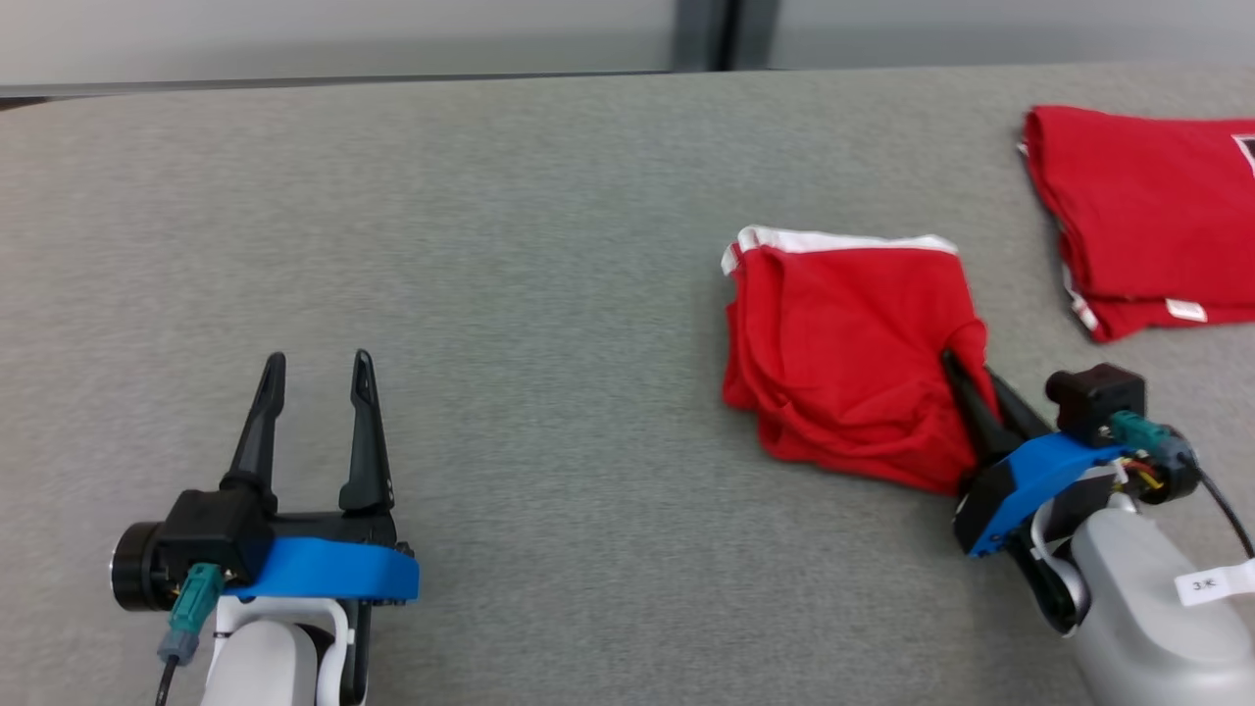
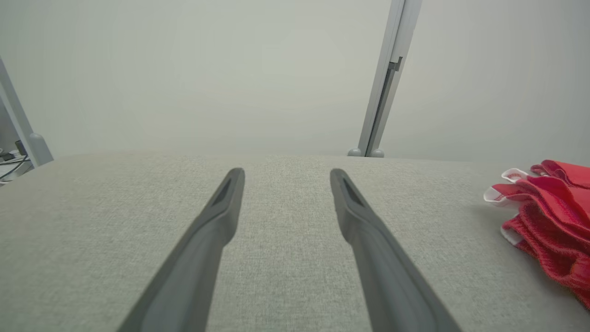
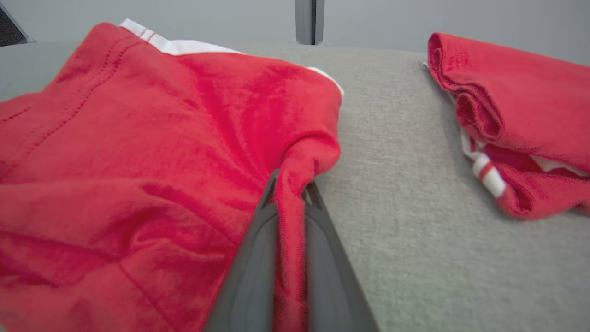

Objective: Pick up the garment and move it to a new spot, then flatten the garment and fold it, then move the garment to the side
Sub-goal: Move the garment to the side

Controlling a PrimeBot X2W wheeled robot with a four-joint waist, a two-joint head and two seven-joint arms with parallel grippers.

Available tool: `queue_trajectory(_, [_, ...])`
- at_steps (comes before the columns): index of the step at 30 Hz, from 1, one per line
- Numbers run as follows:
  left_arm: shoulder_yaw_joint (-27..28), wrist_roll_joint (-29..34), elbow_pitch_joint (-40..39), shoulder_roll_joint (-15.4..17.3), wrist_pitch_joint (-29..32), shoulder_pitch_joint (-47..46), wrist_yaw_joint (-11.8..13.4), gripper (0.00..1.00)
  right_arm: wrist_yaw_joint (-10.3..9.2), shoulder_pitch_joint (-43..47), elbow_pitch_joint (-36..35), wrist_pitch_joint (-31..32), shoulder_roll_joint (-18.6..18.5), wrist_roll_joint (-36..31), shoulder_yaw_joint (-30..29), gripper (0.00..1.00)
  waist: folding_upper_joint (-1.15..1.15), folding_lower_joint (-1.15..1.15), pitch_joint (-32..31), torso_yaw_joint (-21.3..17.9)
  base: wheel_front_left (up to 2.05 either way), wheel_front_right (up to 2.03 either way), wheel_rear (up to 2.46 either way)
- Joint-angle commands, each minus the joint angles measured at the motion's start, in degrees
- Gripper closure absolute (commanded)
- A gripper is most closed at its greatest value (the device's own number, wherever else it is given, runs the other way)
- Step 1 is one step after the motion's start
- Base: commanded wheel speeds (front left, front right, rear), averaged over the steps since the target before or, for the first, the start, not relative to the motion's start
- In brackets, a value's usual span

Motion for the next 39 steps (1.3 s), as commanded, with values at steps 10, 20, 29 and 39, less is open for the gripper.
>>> queue_trajectory(10, [1.0, 2.1, -1.0, 0.3, -0.2, -3.7, -1.1, 0.00, 0.00, 0.3, -4.7, -1.0, -4.1, 0.4, -2.9, 1.00, 0.00, 0.00, 2.9, -4.6, 0.00, 0.00, 0.00])
queue_trajectory(20, [1.1, 2.1, -1.0, 0.1, -0.2, -3.7, -1.5, 0.00, -0.01, -6.7, -7.4, 0.7, -7.5, -2.4, -2.6, 1.00, 0.00, 0.00, 4.0, -3.0, 0.00, 0.00, 0.00])
queue_trajectory(29, [1.5, 2.6, -3.0, 0.0, -0.2, -5.5, -1.4, 0.00, 0.00, -14.2, -7.9, 5.7, -18.3, -0.4, -3.2, 1.00, 0.00, 0.00, 8.7, -3.0, 0.00, 0.00, 0.00])
queue_trajectory(39, [0.9, 3.3, -4.5, 0.0, -0.2, -8.4, -1.8, 0.00, -0.01, -21.3, -1.8, 10.1, -28.1, 0.8, -4.2, 1.00, 0.00, 0.00, 12.8, -2.8, 0.00, 0.00, 0.00])
